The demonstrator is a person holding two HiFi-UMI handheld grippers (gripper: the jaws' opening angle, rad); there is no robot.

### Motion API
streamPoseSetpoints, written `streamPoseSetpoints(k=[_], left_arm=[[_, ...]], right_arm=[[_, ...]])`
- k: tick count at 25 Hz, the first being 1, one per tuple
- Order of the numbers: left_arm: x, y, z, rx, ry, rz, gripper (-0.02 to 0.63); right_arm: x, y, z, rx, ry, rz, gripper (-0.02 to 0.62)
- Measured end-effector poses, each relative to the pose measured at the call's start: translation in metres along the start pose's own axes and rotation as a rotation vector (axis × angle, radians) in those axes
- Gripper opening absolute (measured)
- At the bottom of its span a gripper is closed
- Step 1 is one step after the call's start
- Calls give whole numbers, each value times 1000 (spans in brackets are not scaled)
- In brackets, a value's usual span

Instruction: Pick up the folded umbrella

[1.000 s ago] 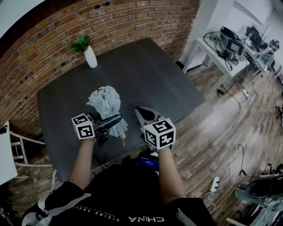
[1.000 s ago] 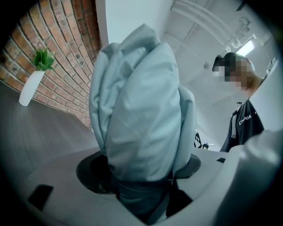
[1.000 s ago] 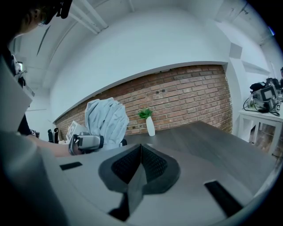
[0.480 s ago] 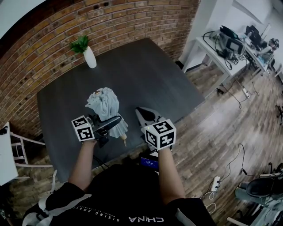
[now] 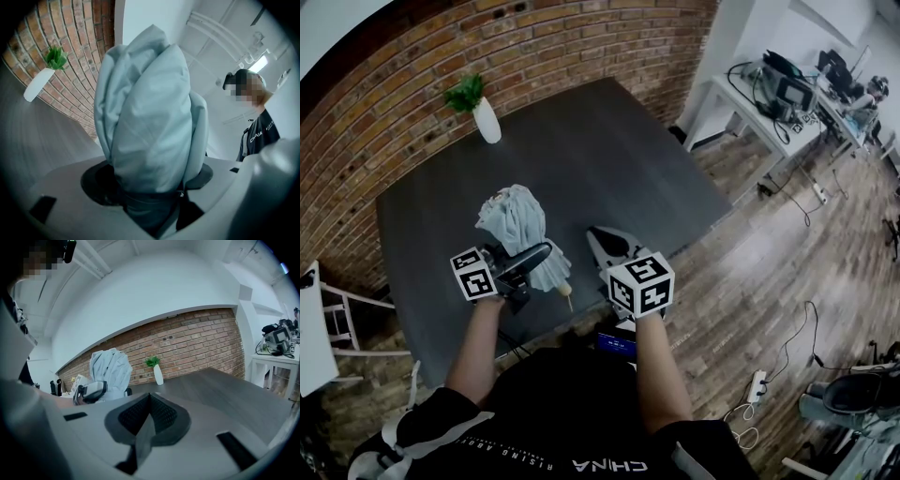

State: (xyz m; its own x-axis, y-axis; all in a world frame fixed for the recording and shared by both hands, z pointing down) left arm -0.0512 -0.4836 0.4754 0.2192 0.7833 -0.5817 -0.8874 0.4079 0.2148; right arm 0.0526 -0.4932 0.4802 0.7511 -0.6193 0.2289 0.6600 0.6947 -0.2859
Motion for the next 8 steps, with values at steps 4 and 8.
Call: streamPoseSetpoints(k=[4, 8], left_arm=[[0, 1, -1, 12, 3, 7, 336], [0, 2, -2, 20, 6, 13, 336]], right_arm=[[0, -1, 2, -5, 1, 0, 8], [-1, -2, 2, -5, 1, -2, 8]])
Point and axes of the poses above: the fingertips, and each gripper's own axes: y backward along the fingers, x to its right, z out of its underside, the point moved 1 cm from there along y, backward along the fingers, and after that the axes turned 2 degrees about z, right-handed, at the moved point
